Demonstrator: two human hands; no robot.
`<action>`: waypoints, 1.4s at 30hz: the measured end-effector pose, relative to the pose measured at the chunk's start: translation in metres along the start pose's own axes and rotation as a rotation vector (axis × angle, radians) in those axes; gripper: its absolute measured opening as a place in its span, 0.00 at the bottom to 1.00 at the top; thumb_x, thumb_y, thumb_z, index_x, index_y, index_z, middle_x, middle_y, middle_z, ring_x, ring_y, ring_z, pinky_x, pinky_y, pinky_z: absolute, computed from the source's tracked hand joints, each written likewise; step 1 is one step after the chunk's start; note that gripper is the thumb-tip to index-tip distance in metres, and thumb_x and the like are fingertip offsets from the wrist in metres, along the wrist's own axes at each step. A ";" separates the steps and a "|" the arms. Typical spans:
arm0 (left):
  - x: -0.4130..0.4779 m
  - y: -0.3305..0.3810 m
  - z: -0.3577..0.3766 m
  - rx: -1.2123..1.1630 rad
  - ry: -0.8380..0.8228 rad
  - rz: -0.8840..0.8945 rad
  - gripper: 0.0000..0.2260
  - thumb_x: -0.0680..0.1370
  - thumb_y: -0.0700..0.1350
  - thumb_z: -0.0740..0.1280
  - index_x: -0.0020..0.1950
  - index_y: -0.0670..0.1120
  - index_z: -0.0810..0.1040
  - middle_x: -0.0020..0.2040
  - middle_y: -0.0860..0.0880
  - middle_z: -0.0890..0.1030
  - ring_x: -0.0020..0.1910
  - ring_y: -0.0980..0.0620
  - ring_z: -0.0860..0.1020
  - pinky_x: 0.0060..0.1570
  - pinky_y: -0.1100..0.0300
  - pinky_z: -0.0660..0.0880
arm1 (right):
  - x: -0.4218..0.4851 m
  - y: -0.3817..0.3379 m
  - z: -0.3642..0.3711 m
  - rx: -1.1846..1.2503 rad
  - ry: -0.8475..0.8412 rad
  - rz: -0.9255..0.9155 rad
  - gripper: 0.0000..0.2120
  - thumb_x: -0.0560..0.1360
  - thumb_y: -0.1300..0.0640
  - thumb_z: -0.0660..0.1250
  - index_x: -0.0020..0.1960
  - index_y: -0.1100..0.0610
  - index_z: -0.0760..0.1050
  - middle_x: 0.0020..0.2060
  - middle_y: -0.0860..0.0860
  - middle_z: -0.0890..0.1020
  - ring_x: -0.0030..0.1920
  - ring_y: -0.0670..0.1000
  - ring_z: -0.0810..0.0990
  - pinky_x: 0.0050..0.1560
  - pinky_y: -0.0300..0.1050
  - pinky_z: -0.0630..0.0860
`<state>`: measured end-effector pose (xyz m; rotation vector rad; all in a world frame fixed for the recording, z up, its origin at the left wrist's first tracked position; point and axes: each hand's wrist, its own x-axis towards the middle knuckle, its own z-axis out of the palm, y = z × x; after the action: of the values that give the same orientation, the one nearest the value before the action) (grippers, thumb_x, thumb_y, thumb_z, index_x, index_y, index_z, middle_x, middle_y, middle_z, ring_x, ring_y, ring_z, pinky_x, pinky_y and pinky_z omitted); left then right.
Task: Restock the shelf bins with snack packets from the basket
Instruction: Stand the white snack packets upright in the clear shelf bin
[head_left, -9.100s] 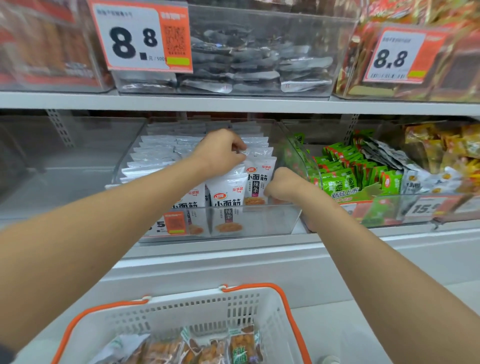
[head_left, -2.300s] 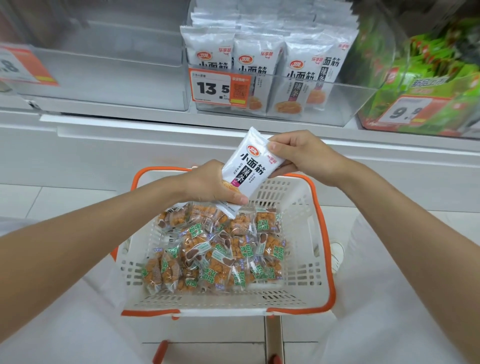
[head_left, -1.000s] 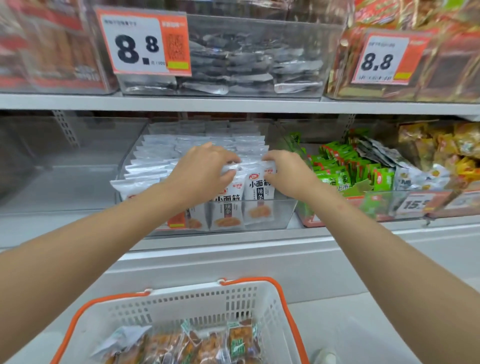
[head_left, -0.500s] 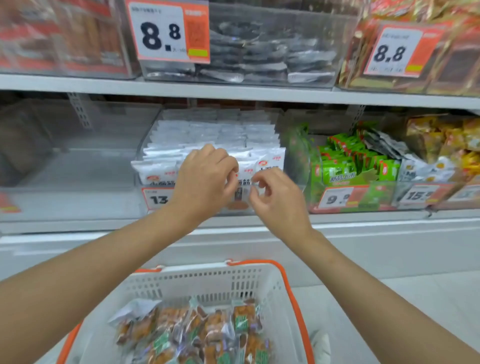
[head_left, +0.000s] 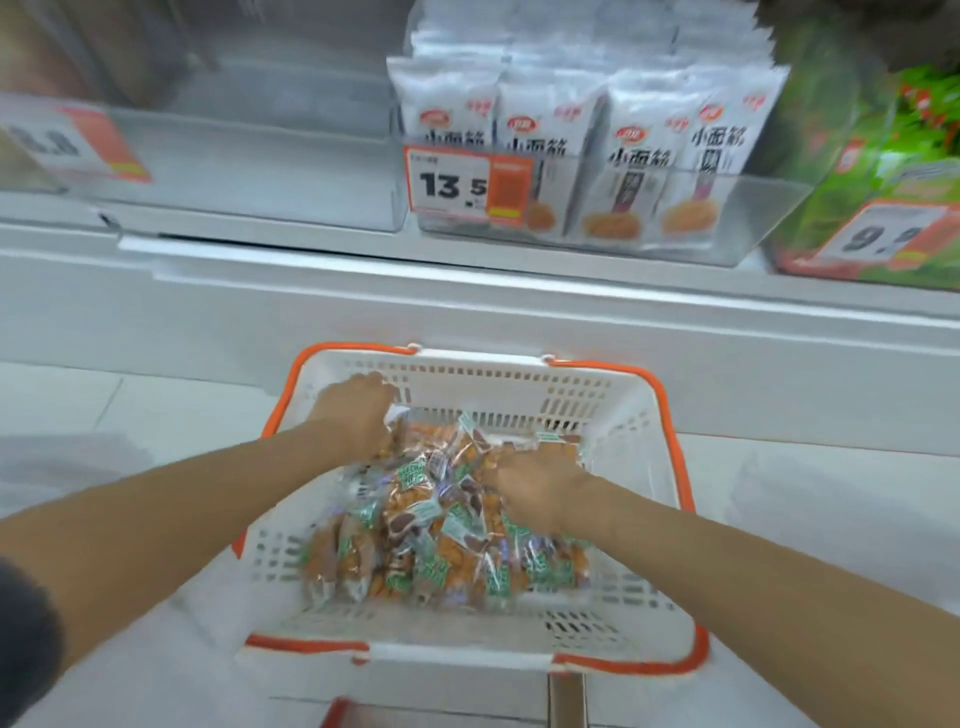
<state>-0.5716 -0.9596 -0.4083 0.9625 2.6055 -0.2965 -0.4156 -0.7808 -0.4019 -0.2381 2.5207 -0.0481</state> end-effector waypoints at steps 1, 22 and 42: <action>0.005 -0.007 0.007 0.030 -0.020 -0.030 0.14 0.78 0.46 0.64 0.63 0.46 0.72 0.59 0.46 0.74 0.60 0.46 0.74 0.48 0.52 0.75 | 0.004 -0.001 0.003 -0.004 -0.014 -0.003 0.12 0.76 0.65 0.61 0.56 0.60 0.78 0.49 0.55 0.79 0.44 0.55 0.78 0.31 0.45 0.69; -0.024 0.030 -0.088 -0.903 0.086 -0.072 0.05 0.78 0.41 0.69 0.43 0.42 0.81 0.42 0.49 0.81 0.35 0.50 0.82 0.41 0.55 0.80 | -0.020 0.024 -0.044 0.346 0.245 0.090 0.49 0.70 0.45 0.75 0.79 0.48 0.46 0.79 0.54 0.51 0.78 0.56 0.50 0.76 0.58 0.52; -0.032 0.076 -0.135 -1.918 -0.081 0.072 0.10 0.78 0.46 0.68 0.53 0.40 0.79 0.43 0.46 0.85 0.40 0.51 0.83 0.36 0.62 0.78 | -0.066 0.011 -0.108 1.537 0.319 0.016 0.15 0.73 0.49 0.70 0.57 0.55 0.78 0.49 0.60 0.85 0.49 0.57 0.85 0.58 0.55 0.79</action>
<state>-0.5322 -0.8801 -0.2778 0.1941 1.4985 1.7245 -0.4266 -0.7600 -0.2772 0.4445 2.0333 -1.9682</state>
